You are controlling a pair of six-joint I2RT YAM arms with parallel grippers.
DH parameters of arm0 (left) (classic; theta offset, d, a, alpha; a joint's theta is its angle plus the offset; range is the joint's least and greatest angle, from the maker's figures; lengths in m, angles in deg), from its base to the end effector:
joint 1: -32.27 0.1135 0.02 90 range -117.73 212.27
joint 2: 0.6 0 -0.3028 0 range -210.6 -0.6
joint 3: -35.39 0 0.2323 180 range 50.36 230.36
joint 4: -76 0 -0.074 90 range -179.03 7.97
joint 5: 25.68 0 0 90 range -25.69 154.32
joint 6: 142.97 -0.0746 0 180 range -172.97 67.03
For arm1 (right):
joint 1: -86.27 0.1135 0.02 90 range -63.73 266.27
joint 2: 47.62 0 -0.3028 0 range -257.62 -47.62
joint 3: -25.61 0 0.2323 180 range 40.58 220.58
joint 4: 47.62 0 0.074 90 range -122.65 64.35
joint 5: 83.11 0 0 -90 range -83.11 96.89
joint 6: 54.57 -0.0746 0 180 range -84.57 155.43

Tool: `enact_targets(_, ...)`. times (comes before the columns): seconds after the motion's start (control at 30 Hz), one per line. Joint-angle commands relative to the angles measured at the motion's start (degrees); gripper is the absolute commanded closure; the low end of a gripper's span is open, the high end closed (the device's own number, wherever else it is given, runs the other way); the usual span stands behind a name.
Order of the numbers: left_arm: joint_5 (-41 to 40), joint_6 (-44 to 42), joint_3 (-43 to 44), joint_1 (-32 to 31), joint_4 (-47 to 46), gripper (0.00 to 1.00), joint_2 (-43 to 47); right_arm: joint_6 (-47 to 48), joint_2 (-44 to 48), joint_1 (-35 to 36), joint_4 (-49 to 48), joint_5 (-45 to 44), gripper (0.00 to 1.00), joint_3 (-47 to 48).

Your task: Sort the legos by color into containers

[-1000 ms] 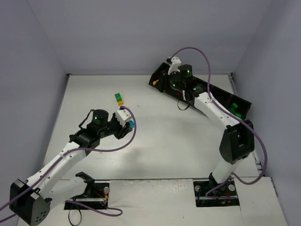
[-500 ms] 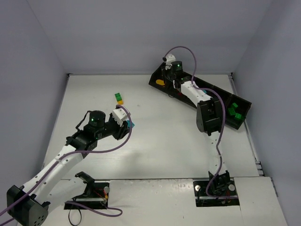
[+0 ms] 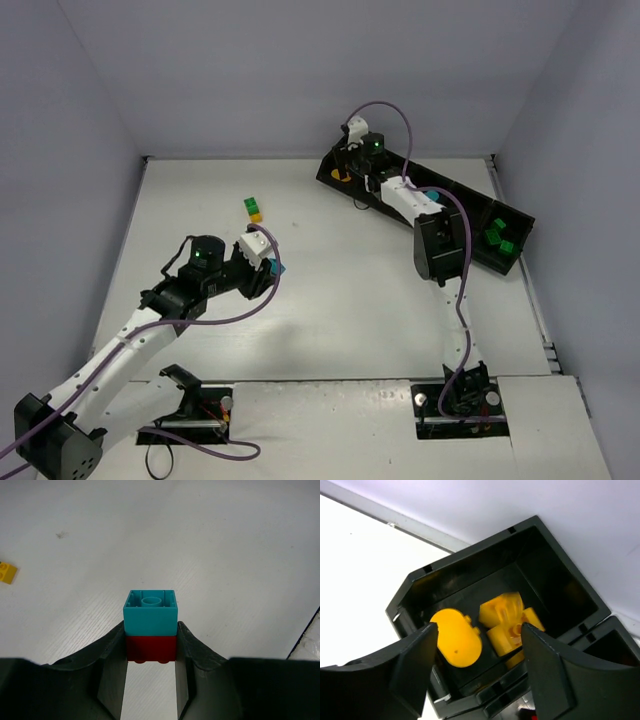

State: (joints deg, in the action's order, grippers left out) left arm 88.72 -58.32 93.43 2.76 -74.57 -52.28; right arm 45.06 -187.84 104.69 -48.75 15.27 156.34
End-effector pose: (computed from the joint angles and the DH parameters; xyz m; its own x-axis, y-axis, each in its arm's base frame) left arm 0.1534 -0.1222 0.3212 -0.2669 0.2486 -0.9311 0.8077 0.5847 -0.0754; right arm 0.5924 0.2088 0.2475 -0.0608 -0.1947 -0.9790 -0.4662 0.8728 -0.1446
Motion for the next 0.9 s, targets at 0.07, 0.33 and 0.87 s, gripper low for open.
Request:
enact_targets(0.07,1.35,-1.16,3.43,0.07,-2.59,1.0,0.09,-2.5,11.63,0.13,-4.03,4.18,0.34,-5.19)
enact_targets(0.33,2.14,-5.37,2.81,-0.01,-4.88,1.0,0.53,-18.84,33.59,2.15,-1.84,21.92,0.39,-23.99)
enact_targets(0.87,2.14,-10.48,4.92,0.07,-4.7,1.0,-1.14,-36.96,49.87,16.03,2.74,41.89,0.37,-43.61)
